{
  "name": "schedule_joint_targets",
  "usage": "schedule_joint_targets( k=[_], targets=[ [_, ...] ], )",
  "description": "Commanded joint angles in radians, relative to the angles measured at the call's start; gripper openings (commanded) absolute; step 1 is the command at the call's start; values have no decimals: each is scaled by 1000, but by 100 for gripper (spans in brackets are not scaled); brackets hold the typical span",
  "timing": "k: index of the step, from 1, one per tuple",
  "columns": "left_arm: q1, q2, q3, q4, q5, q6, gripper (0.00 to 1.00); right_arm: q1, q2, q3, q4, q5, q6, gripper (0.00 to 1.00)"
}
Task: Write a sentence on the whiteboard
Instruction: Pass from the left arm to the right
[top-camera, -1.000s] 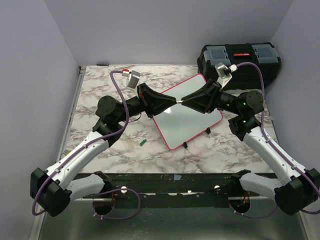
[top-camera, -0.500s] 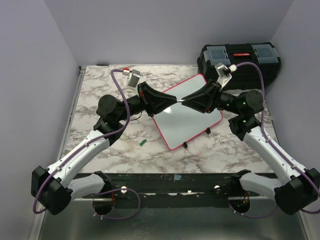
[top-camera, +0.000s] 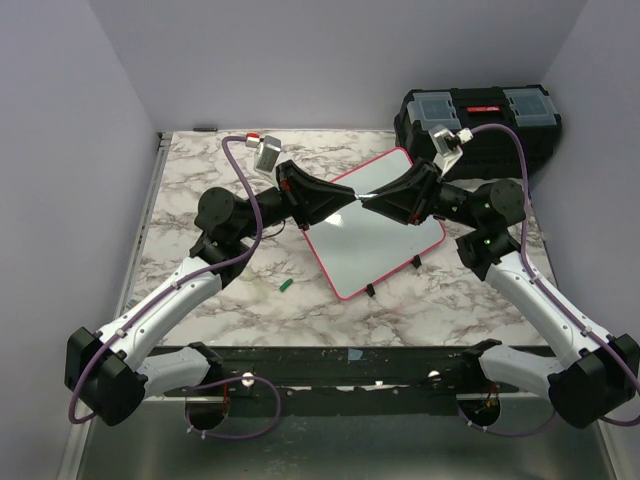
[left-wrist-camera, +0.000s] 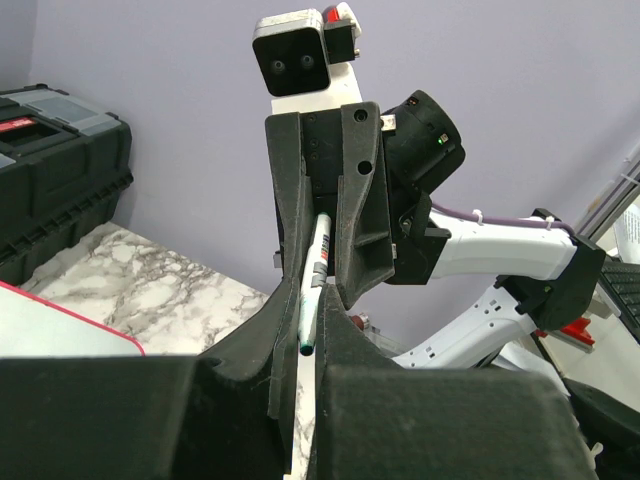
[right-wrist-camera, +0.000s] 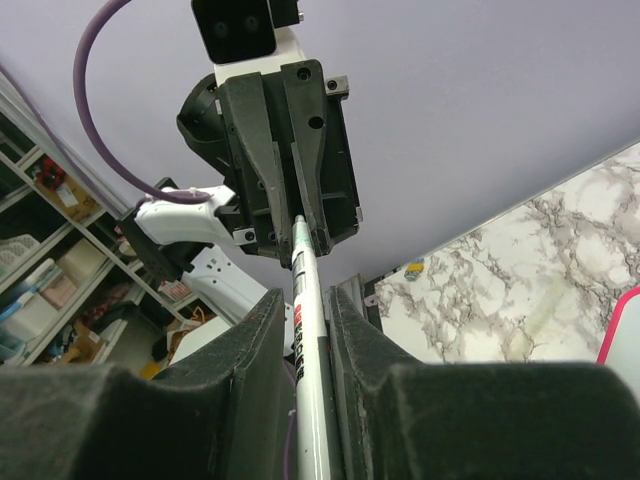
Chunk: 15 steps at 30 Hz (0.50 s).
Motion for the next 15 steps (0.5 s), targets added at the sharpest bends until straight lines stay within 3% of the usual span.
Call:
schedule_joint_targets(
  k=[1,15],
  targets=[
    [-15,25,-12,-50,40,14,0,28,0,5,53,-12,3,27],
    [-16,4,-55,-56,39,27,0,28,-7,2,75,4,22,22]
  ],
)
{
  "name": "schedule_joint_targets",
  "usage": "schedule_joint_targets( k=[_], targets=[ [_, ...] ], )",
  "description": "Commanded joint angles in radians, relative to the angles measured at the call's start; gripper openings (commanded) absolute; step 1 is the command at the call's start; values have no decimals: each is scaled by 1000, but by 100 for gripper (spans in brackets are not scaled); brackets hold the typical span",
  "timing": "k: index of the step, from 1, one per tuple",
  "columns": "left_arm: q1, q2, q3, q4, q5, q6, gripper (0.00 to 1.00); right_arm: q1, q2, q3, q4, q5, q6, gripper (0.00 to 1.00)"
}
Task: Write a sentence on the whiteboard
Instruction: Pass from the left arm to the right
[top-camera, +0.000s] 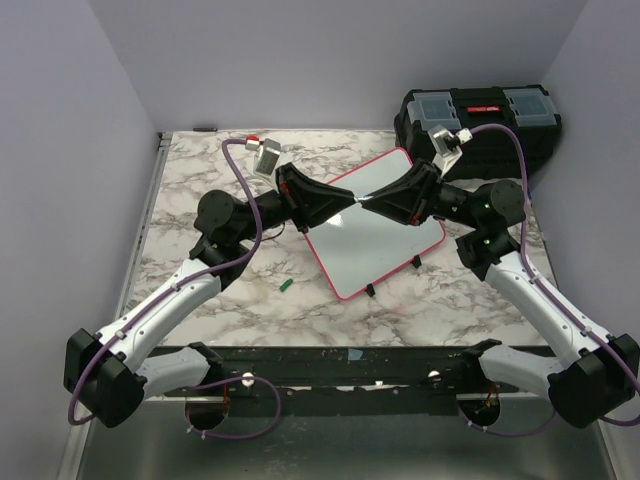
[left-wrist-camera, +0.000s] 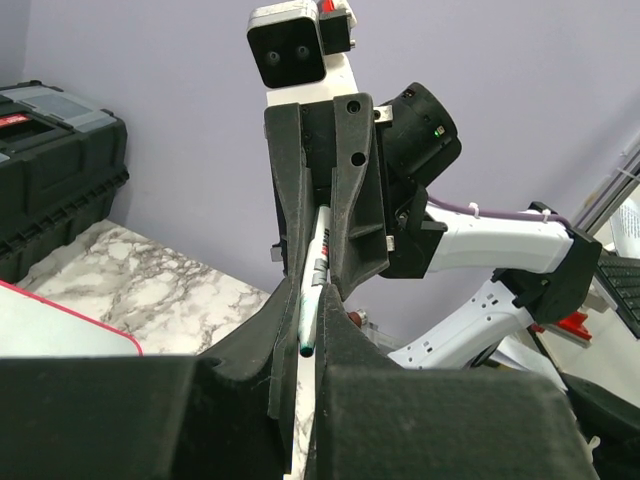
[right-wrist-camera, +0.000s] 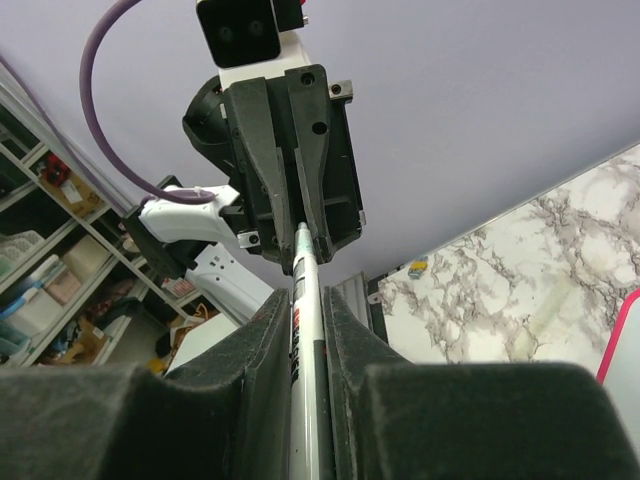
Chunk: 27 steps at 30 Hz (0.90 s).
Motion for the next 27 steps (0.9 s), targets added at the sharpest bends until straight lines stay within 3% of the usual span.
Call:
schedule_joint_targets(
  k=[1,14,17,20,25,27],
  targets=[
    [-16,10,-42,-64,39,27,0,29,-6,2,66,3,20,21],
    [-16,3,-57,-67,39,35,0,28,4,2,85,10,38,19],
    [-16,2,-58,-69,40,37,0,28,6,-2,92,14,40,13],
    [-15,-1,-62,-73,40,46,0,28,8,-9,105,15,45,1],
    [-15,-9,-76,-80,42,66,0,27,3,-24,112,17,42,1],
    [-12,-14,-80,-86,42,72,7,28,-4,-33,117,21,40,1]
  ],
)
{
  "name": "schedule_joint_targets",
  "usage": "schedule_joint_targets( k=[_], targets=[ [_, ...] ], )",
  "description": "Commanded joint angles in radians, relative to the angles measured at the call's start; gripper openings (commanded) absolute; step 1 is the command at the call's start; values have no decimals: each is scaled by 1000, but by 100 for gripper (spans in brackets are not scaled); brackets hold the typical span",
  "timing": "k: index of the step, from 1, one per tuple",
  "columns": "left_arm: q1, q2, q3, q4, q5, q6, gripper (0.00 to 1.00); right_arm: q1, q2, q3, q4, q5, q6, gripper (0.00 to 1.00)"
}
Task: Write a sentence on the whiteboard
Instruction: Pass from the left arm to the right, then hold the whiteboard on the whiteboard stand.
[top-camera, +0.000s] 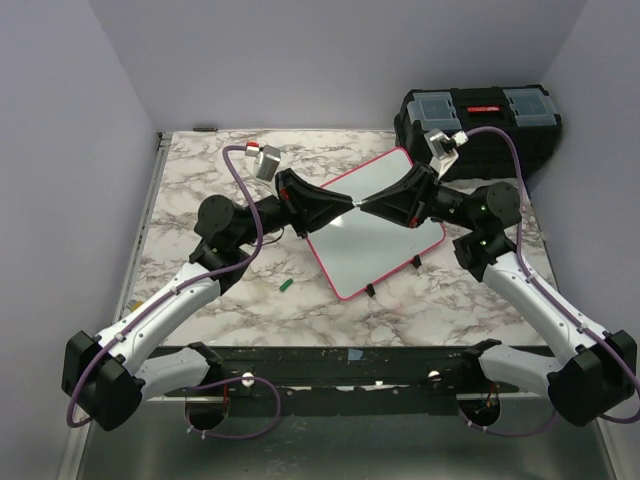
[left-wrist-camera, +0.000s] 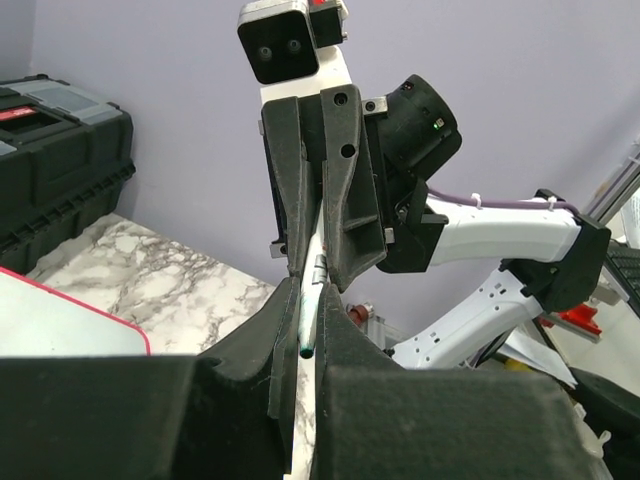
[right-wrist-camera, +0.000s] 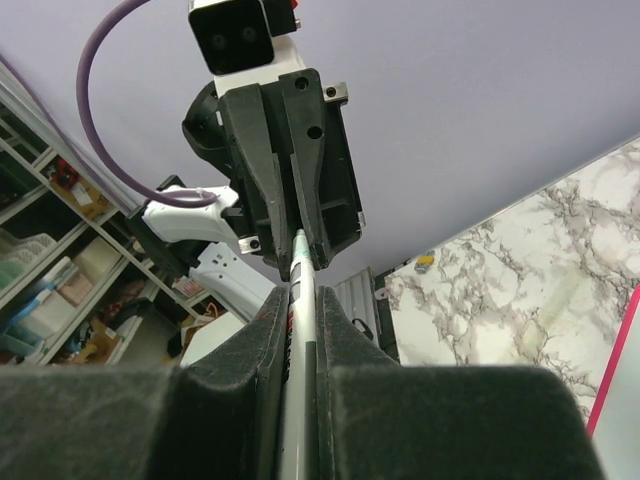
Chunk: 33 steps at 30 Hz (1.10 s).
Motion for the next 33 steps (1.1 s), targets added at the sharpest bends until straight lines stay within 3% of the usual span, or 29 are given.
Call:
schedule_joint_targets(
  k=[1,5,11,22,29,33],
  targets=[
    [-5,6,-37,-109,41,55,17,25,-21,-15,81,25,2,1],
    [11,-13,-44,-133,29,63,47,25,-52,-21,-7,58,-69,1],
    [60,-61,-49,-172,31,71,72,25,-89,-34,-170,128,-171,1],
    [235,-156,-103,-317,67,153,75,25,-193,0,-605,445,-426,1],
    [317,-132,-174,-341,30,200,75,25,-231,-40,-678,473,-455,1],
    [345,-108,-221,-334,-63,206,75,25,-235,-29,-769,502,-498,1]
  ],
)
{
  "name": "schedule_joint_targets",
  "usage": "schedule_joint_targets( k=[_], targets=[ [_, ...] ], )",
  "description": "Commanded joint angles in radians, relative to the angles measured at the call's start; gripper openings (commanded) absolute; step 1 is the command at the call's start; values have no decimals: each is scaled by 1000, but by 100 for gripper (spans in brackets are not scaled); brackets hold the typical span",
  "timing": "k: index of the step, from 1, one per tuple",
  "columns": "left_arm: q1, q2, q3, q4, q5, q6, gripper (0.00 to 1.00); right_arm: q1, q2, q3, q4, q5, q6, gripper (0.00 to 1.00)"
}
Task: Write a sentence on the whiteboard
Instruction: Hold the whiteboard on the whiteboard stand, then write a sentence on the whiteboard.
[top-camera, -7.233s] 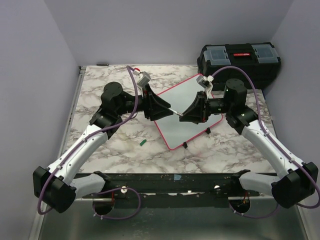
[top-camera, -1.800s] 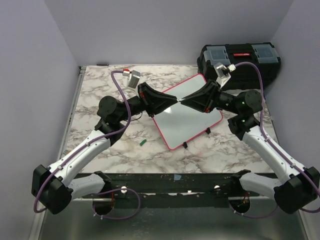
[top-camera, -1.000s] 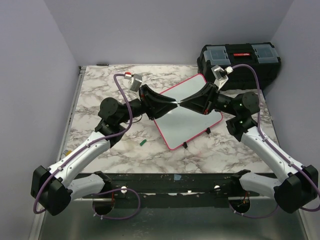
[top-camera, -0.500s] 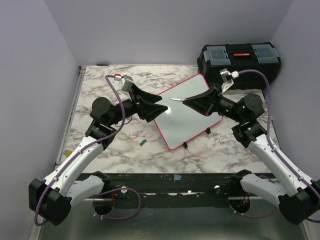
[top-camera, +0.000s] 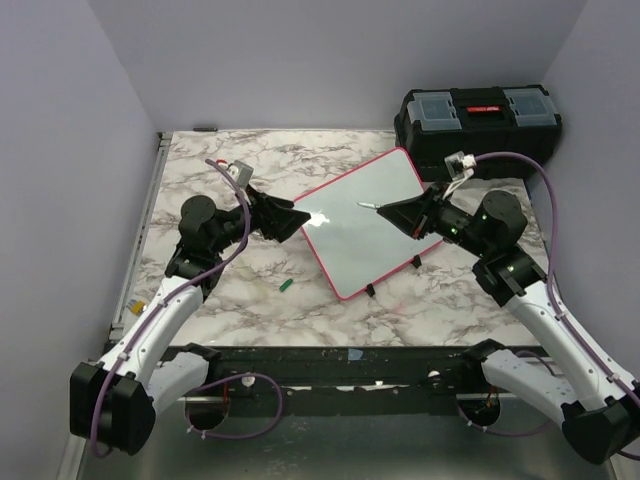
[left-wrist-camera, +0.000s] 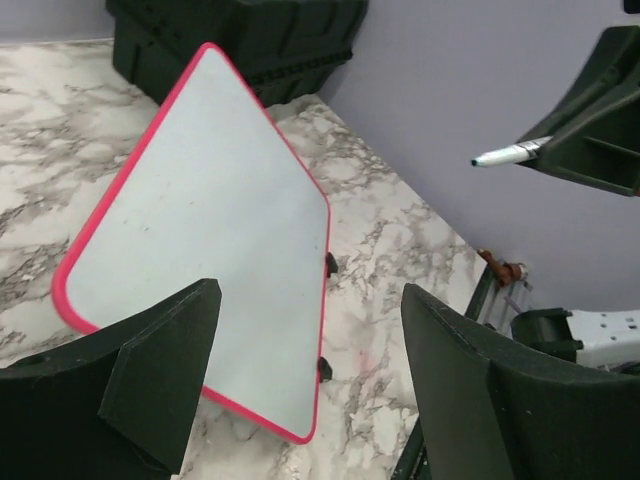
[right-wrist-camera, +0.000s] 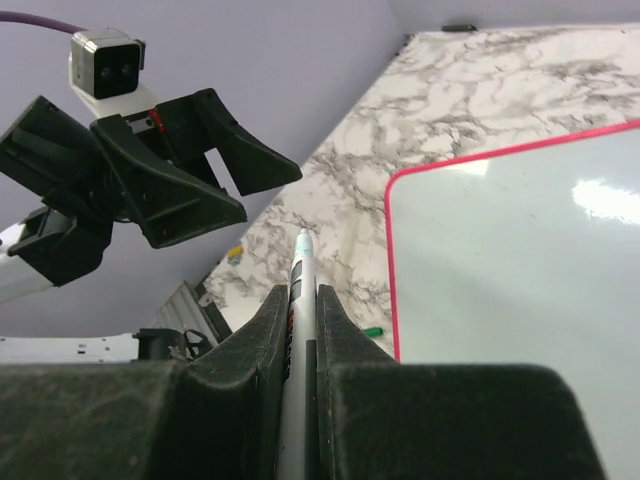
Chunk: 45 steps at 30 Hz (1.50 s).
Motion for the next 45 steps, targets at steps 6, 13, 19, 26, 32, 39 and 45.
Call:
schedule_joint_targets(
  k=[6,13,19,26,32,39,45],
  targets=[
    [44,107,-75,59,-115,59,75,8,-29,4,-209,128,-127,1],
    [76,256,-34,132,-52,84,77,7,-21,17,-293,206,-190,1],
    [107,423,10,243,50,46,76,9,0,18,-308,220,-222,1],
    [111,609,44,412,164,-56,67,27,68,13,-281,212,-235,1],
    [111,662,45,478,202,-94,55,46,118,20,-258,207,-241,1],
    [111,649,57,434,243,-53,14,81,171,19,-189,157,-258,1],
    [110,618,68,373,241,2,0,170,255,62,-121,235,-290,1]
  ],
)
